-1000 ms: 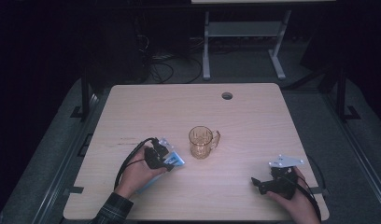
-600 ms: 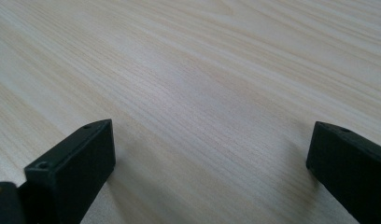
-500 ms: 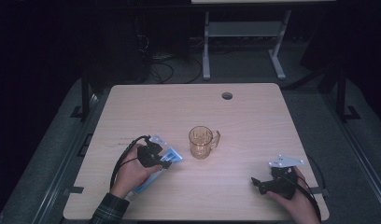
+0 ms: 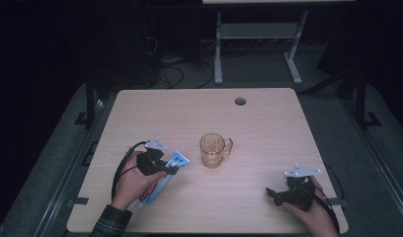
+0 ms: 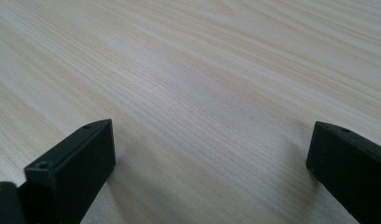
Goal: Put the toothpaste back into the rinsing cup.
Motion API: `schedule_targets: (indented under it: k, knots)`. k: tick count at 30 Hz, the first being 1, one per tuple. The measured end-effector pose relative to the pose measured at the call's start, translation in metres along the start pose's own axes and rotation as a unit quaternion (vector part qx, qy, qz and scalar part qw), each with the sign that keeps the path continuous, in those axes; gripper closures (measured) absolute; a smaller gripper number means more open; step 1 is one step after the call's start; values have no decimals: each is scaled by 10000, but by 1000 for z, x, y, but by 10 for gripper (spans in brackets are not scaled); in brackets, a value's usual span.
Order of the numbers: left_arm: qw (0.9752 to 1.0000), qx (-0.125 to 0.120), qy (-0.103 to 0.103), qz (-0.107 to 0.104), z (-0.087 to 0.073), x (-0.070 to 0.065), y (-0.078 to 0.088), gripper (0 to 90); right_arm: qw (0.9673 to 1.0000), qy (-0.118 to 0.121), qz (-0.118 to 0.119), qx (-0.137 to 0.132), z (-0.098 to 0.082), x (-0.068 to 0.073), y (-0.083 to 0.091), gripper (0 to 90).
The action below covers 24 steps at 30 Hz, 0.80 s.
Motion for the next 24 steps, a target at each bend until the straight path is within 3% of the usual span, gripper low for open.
schedule_targets:
  k: [11,14,21,24]
  knots:
    - [9989,-434,120,-124,4,3,14,744,10000,0,1,-1,0,0,0,6]
    - [9973,-701,140,-169,6,4,20,744,10000,0,1,1,0,0,0,5]
    - [9947,-995,164,-197,8,8,27,743,10000,-1,-1,1,0,0,0,5]
    - [9924,-1208,156,-184,10,11,31,743,10000,-1,0,0,0,0,0,5]
Point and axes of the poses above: each handheld gripper's, and its own axes: y roughly backward along the jaws, z roughly out of its top, x roughly to its left, the point moved 7 cm from there along -y, roughly forward along the jaws, and after that the axes turned 4 degrees about -y, right-handed, at the moved point
